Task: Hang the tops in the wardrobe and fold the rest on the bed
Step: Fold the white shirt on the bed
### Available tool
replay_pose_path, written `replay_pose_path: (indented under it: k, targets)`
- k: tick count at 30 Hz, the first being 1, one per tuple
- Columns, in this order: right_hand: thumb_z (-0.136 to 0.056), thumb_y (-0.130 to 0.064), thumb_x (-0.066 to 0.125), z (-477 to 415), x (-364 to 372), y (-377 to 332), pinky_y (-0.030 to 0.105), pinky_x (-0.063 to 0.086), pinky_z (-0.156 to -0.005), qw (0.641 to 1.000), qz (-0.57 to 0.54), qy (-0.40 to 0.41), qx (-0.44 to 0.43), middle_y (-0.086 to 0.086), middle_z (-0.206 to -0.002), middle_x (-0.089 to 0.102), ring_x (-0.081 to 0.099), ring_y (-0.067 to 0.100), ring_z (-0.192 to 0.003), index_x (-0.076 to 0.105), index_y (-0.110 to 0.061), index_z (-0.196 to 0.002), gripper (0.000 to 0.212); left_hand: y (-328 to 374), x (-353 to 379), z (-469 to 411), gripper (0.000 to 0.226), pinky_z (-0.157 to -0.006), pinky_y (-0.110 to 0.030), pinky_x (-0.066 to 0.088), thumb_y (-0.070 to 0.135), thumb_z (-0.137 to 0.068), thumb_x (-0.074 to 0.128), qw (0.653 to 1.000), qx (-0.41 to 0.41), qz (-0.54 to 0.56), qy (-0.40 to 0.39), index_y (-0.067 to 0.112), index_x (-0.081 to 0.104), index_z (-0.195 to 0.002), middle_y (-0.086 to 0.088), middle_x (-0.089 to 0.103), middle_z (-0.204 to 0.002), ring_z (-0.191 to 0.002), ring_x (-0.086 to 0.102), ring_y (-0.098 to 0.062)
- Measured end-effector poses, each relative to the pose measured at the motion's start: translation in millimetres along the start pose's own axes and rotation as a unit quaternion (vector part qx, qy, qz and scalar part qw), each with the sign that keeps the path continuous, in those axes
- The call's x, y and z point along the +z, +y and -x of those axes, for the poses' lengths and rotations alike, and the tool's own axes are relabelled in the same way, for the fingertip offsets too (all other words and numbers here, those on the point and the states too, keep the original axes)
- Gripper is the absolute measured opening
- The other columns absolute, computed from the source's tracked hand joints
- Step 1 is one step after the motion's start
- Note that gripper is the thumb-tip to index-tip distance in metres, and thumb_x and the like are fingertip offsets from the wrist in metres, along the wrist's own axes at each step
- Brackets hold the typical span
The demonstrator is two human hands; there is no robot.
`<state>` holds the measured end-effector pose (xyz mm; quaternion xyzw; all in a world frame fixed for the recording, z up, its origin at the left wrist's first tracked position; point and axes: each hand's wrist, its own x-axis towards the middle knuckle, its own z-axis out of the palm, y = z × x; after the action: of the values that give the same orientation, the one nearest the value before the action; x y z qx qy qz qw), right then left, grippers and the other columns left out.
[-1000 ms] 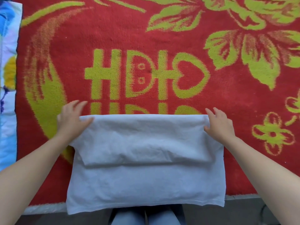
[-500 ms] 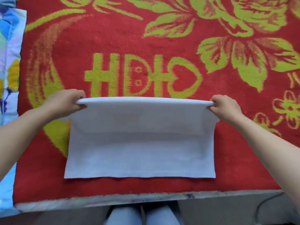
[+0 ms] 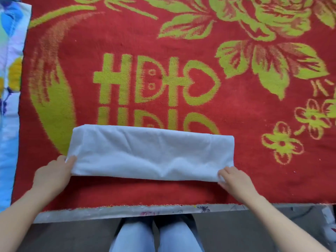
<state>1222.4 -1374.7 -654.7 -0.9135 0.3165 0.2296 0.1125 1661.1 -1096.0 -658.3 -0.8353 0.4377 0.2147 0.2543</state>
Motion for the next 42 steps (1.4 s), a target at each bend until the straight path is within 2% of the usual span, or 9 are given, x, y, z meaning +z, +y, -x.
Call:
replay_pose_path:
  k: [3, 7, 14, 17, 21, 28, 33, 39, 42]
  targets:
    - [-0.088, -0.036, 0.059, -1.0, 13.1, -11.2, 0.036, 0.043, -0.078, 0.985, -0.036, -0.123, 0.113, 0.005, -0.112, 0.055, 0.054, 0.028, -0.108, 0.060, -0.016, -0.109, 0.030, 10.3, 4.2, 5.6, 0.042, -0.068, -0.030, 0.036, 0.017, -0.094, 0.030, 0.993, -0.074, -0.053, -0.072, 0.021, 0.032, -0.136, -0.004, 0.047, -0.117, -0.105, 0.055, -0.024]
    - [-0.097, -0.035, 0.042, -19.0, -1.0, -22.3, 0.036, 0.042, -0.086, 0.971, -0.093, -0.035, 0.217, 0.005, -0.123, 0.054, 0.049, 0.025, -0.114, 0.054, -0.016, -0.125, 0.036, 26.6, -5.1, 0.6, 0.035, -0.070, -0.046, 0.042, 0.004, -0.085, 0.033, 0.984, -0.140, 0.052, 0.094, -0.010, 0.052, -0.110, -0.029, 0.054, -0.092, -0.082, 0.055, -0.043]
    - [-0.094, -0.038, 0.043, -26.9, 2.5, -12.9, 0.042, 0.036, -0.099, 0.955, -0.104, -0.107, 0.256, 0.008, -0.149, 0.021, 0.025, 0.027, -0.134, 0.027, -0.024, -0.143, 0.053, 67.8, -21.4, -31.3, 0.050, -0.075, -0.068, 0.043, 0.004, -0.072, 0.056, 0.994, 0.066, 0.033, 0.082, -0.002, 0.058, -0.121, -0.030, 0.050, -0.130, -0.113, 0.053, -0.047]
    - [-0.096, -0.038, 0.038, -12.1, 8.3, -4.3, 0.042, 0.030, -0.103, 0.915, -0.137, -0.134, 0.356, 0.012, -0.149, 0.024, 0.023, 0.029, -0.135, 0.032, -0.019, -0.141, 0.050, 48.7, -26.1, -47.4, 0.051, -0.107, -0.054, 0.023, 0.029, -0.095, 0.031, 0.990, -0.123, 0.054, -0.038, 0.017, 0.029, -0.144, -0.009, 0.021, -0.154, -0.140, 0.019, -0.030]
    - [-0.096, -0.032, 0.041, -4.7, 15.7, -2.9, 0.042, 0.032, -0.100, 0.899, -0.201, -0.077, 0.381, 0.015, -0.144, 0.033, 0.031, 0.032, -0.130, 0.043, -0.011, -0.133, 0.043, 25.6, -28.3, -36.2, 0.049, -0.104, -0.049, 0.026, 0.035, -0.093, 0.041, 0.957, -0.257, 0.121, -0.066, 0.009, 0.041, -0.134, -0.015, 0.033, -0.142, -0.131, 0.026, -0.034]
    - [-0.081, -0.021, 0.063, -34.1, 24.7, -22.6, 0.041, 0.047, -0.088, 0.723, -0.480, 0.056, 0.494, 0.017, -0.123, 0.054, 0.053, 0.037, -0.111, 0.043, -0.003, -0.131, 0.056, 107.3, -13.8, 0.9, 0.056, -0.084, -0.067, 0.038, 0.011, -0.069, 0.054, 0.982, -0.034, 0.168, 0.082, -0.009, 0.055, -0.121, -0.036, 0.045, -0.130, -0.116, 0.046, -0.051]
    - [-0.084, -0.006, 0.062, -29.2, 3.3, -8.9, 0.027, 0.050, -0.046, 0.629, -0.614, 0.023, 0.476, 0.009, -0.076, 0.060, 0.059, 0.028, -0.066, 0.062, -0.004, -0.082, 0.003, 165.3, 1.0, 25.1, 0.081, -0.074, -0.059, 0.049, 0.013, -0.038, 0.087, 0.990, 0.102, 0.096, -0.009, 0.002, 0.065, -0.115, -0.028, 0.056, -0.124, -0.108, 0.057, -0.045]
    - [-0.081, 0.005, 0.056, -20.3, -51.7, -28.7, 0.019, 0.036, -0.043, 0.661, -0.619, 0.072, 0.419, 0.004, -0.061, 0.048, 0.045, 0.017, -0.055, 0.046, -0.009, -0.059, 0.028, 176.3, -0.5, 28.1, 0.071, -0.114, -0.048, 0.010, 0.028, -0.092, 0.042, 0.990, 0.107, 0.077, -0.043, 0.026, 0.002, -0.151, -0.013, -0.009, -0.157, -0.144, -0.006, -0.033]
    - [-0.078, -0.009, 0.057, -35.5, -94.0, -74.1, 0.025, 0.036, -0.050, 0.739, -0.562, 0.096, 0.360, 0.002, -0.058, 0.044, 0.043, 0.019, -0.056, 0.041, -0.011, -0.058, 0.025, 172.8, -4.9, 25.9, 0.069, -0.115, -0.045, 0.004, 0.027, -0.094, 0.035, 0.988, 0.119, 0.091, -0.043, 0.027, -0.006, -0.150, -0.010, -0.017, -0.156, -0.144, -0.012, -0.029]
